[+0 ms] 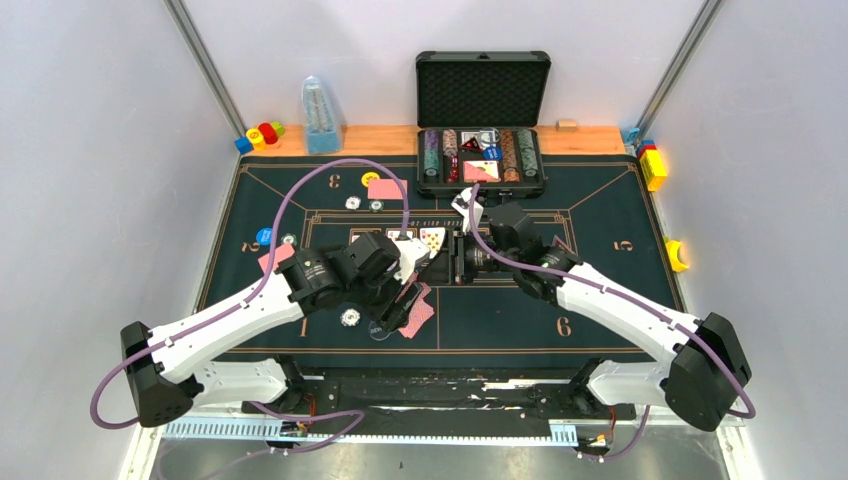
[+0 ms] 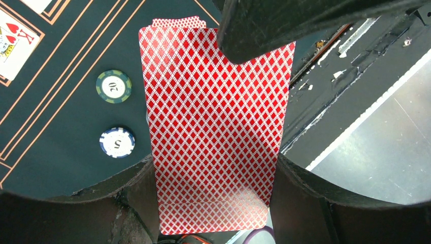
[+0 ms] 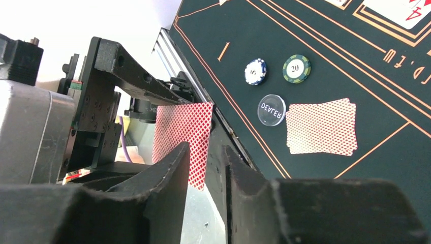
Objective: Distribute texas hold em gaming equipment
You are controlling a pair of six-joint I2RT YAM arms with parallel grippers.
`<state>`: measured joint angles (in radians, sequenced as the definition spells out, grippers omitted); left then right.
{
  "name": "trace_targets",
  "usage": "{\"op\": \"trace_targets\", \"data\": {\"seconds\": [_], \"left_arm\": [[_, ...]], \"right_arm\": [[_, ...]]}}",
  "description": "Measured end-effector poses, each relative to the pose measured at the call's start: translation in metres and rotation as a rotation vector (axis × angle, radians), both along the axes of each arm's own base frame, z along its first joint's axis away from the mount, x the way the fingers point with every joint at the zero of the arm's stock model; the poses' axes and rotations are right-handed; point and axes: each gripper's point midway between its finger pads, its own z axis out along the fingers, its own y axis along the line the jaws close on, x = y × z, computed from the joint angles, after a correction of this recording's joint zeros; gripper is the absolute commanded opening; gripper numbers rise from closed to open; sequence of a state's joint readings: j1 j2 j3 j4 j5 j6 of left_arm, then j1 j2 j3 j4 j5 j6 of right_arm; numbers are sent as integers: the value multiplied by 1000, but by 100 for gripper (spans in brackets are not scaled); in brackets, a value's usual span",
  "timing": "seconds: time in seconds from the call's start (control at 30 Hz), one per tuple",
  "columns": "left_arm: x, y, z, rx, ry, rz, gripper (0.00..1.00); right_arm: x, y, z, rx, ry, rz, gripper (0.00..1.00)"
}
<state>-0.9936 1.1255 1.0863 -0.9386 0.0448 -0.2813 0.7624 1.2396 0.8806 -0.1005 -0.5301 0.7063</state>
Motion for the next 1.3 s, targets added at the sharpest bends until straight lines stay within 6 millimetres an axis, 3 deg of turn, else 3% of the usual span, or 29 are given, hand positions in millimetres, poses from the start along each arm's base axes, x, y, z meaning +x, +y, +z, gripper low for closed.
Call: {"op": "trace_targets", "data": {"seconds": [0.2, 0.63, 1.0, 1.3], "left_arm": [[0, 0, 0, 0, 0, 0, 0], [-1, 1, -1, 5, 2, 0, 0], [-1, 1, -1, 7, 2, 1, 0], [4, -6, 4, -28, -20, 1, 0]], "right_arm": [[-2, -1, -6, -9, 13, 4, 42], [-23, 0, -16, 15, 105, 90, 28], [-22, 1, -9, 40, 104, 77, 2], [-19, -9, 4, 44, 43, 29, 0]]}}
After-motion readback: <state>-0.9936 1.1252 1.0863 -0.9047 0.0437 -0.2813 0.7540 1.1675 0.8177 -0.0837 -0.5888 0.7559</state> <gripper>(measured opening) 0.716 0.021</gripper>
